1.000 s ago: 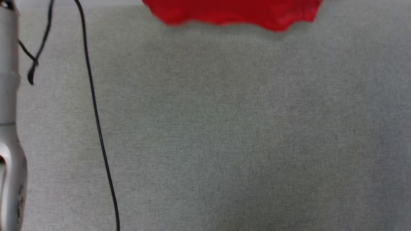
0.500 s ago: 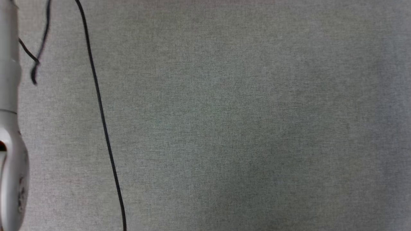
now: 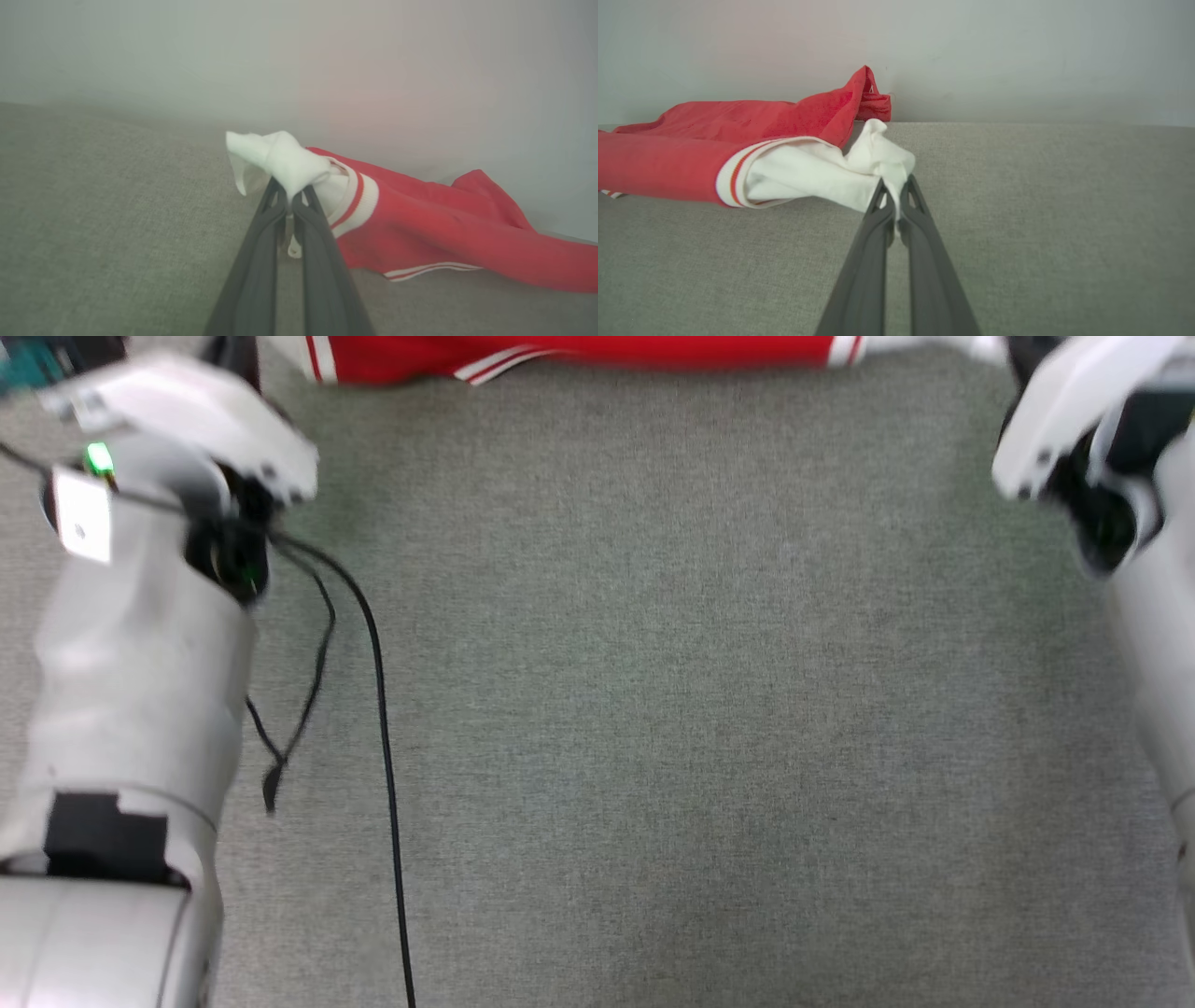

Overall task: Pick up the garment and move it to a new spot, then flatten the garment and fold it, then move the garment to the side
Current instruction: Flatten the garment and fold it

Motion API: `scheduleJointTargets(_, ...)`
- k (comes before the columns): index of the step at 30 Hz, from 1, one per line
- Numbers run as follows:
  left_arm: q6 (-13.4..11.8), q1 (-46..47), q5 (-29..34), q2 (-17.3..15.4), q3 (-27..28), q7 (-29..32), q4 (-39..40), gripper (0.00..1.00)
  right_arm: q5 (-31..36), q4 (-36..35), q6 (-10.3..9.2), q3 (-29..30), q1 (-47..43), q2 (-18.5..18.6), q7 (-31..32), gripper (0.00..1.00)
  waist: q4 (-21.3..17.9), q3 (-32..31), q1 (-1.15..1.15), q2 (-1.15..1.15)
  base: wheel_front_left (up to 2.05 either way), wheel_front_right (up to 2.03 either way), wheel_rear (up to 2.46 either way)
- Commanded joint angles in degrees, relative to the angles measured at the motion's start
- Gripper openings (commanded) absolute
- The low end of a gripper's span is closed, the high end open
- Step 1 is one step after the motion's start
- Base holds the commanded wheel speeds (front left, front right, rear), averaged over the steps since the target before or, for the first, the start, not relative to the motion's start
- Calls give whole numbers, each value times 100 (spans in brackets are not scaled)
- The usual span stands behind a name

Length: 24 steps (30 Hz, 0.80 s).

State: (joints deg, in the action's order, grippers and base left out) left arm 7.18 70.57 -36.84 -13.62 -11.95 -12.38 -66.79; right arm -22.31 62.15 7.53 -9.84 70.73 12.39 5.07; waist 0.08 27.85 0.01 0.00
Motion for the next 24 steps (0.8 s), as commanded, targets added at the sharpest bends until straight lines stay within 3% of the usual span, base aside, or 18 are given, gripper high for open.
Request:
scheduleJointTargets(1,25,-380,-108,10,6,-86,-10,0,-235,5,-8,-33,-412,70,-75,0,76,-260,-1,0,0,0,0)
scheduleJointTargets(4,30,-933,-232,23,-140,-180,244,0,-513,-159,-8,-162,-1029,171,-203,0,118,-563,-1,0,0,0,0)
scheduleJointTargets(14,22,-2666,-256,-360,-209,-290,1414,0,-1211,-1257,-9,-520,-2836,551,-442,0,140,-1586,-1,0,0,0,0)
scheduleJointTargets(18,-158,-3538,-247,-394,-125,-293,2010,0,-1362,-1869,-10,-488,-3668,739,-341,0,157,-1994,-1,0,0,0,0)
scheduleJointTargets(24,-688,-4933,-250,-508,-102,-140,3136,0,-1344,-2667,-11,-98,-5036,834,5,0,204,-2532,-1,0,0,0,0)
